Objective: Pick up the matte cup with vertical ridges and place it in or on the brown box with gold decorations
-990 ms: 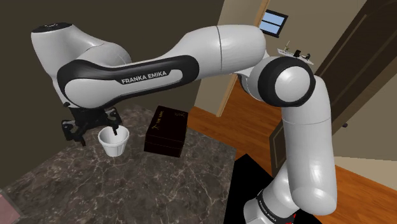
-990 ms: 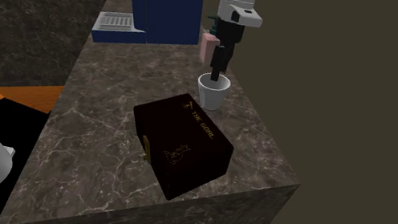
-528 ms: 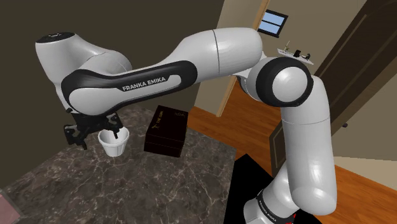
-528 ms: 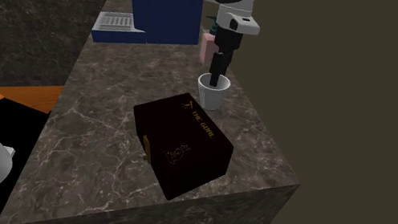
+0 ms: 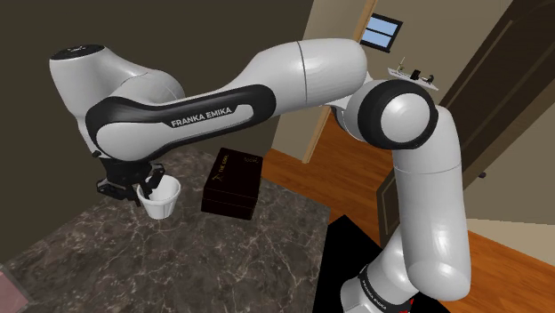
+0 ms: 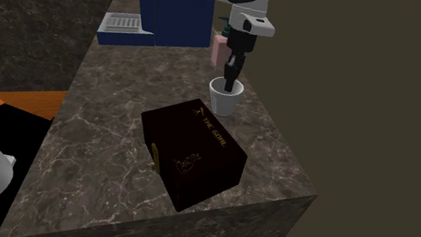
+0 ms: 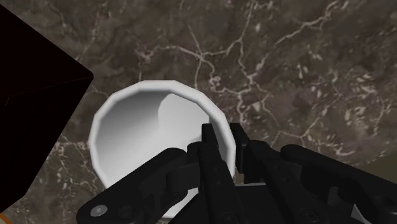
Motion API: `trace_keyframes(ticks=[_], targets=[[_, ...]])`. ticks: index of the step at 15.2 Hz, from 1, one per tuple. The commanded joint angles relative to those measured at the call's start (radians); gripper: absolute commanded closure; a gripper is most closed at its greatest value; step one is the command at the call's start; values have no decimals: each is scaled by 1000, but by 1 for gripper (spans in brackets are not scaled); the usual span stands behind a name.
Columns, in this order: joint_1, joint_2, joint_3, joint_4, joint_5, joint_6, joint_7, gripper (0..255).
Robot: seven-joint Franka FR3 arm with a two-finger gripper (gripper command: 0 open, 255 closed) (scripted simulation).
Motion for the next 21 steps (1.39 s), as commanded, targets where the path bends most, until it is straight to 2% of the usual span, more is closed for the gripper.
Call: trace_keyframes(ticks=[1, 5, 21], targets=[[0, 1, 0, 0, 0, 0, 0, 255], [0, 0, 0, -1, 0, 0, 0, 255], [14, -47, 18, 145, 32, -182, -38, 255]])
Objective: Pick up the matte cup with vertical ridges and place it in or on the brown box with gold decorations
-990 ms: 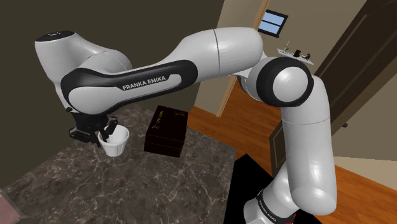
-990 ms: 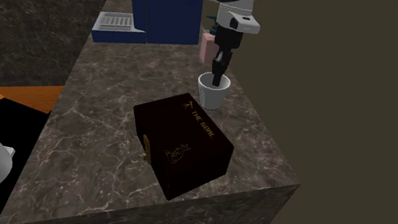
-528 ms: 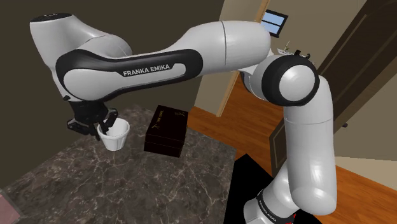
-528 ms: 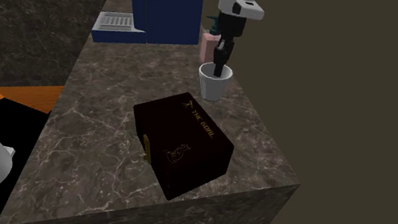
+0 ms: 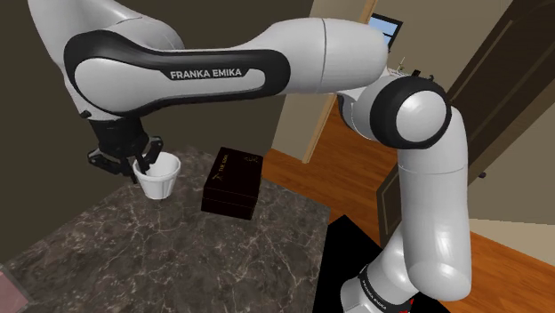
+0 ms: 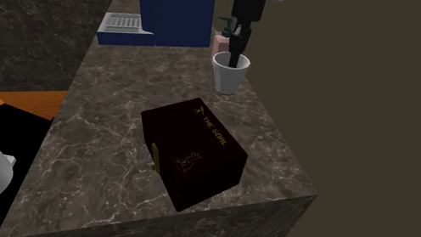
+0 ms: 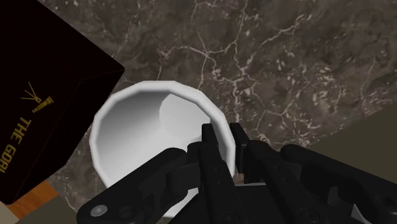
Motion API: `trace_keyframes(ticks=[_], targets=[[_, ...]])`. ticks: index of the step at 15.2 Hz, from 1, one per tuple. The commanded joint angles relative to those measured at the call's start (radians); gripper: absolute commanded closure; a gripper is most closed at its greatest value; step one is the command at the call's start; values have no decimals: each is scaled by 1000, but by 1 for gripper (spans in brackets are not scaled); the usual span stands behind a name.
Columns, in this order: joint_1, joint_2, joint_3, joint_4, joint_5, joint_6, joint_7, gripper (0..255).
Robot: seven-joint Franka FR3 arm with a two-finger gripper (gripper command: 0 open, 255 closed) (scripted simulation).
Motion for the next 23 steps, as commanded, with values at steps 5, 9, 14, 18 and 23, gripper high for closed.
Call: trace_keyframes(ticks=[5, 9, 14, 18, 23], targets=[[13, -4, 2, 77, 5, -77, -15, 255], [27, 0, 2, 140, 4, -133, -23, 255], [51, 14, 0, 234, -2, -209, -35, 255], [25, -25, 5, 211, 13, -221, -51, 255], [-147, -240, 22, -80, 104, -118, -135, 255]])
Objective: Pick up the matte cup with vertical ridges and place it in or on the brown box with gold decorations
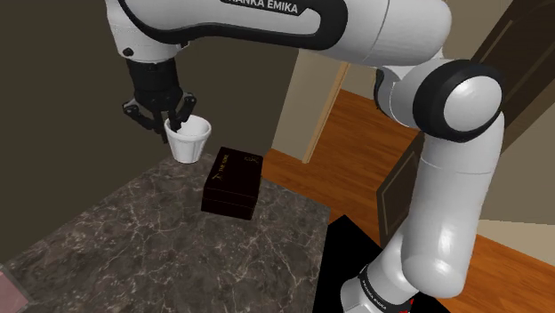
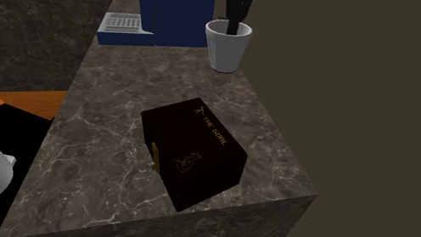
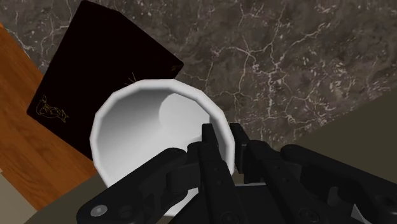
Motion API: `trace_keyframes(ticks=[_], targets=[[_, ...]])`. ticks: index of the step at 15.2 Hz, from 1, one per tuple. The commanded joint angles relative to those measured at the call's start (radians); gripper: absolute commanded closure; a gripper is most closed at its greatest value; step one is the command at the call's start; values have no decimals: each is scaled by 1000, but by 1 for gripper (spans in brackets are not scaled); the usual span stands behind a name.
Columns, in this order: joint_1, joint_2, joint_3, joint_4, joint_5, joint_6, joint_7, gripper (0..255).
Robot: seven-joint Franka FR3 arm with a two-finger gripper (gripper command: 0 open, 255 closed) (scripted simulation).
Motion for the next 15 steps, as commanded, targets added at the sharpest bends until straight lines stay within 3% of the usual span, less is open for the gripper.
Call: trace_keyframes(ticks=[1, 6, 11, 15], targets=[[-57, -77, 0, -92, 36, 30, -41, 255], [-174, -256, -27, -283, 121, 87, -170, 255], [-254, -408, -85, -427, 186, 119, -313, 255], [-253, -409, -87, -481, 186, 173, -308, 255]])
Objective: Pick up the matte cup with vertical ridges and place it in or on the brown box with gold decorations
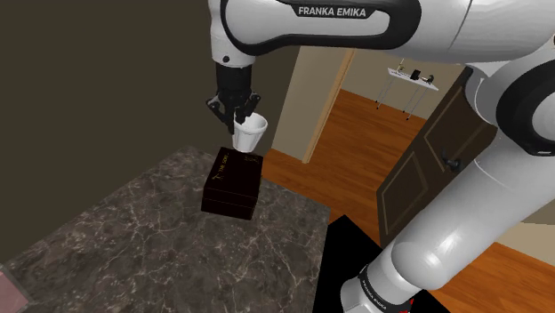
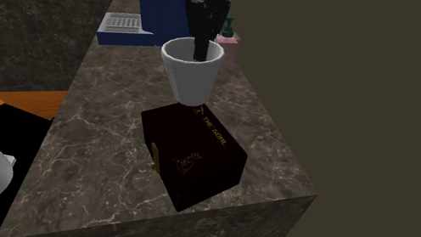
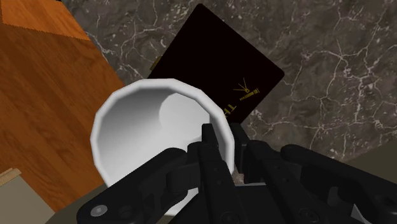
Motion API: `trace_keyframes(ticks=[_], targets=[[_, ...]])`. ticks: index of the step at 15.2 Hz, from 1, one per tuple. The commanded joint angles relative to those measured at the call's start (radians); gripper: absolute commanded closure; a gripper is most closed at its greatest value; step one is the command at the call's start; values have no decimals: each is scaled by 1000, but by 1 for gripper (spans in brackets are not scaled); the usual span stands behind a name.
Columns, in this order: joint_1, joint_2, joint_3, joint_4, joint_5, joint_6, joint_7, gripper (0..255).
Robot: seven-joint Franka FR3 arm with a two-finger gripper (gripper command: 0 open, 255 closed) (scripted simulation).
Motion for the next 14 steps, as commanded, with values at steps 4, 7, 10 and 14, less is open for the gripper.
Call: trace_keyframes(ticks=[4, 7, 10, 14], targets=[[-1, 1, -1, -66, -2, 67, 6, 255], [-1, 6, -1, -101, -5, 106, 12, 255], [0, 13, 0, -135, -10, 145, 19, 255], [0, 26, 1, -175, -18, 196, 29, 255]])
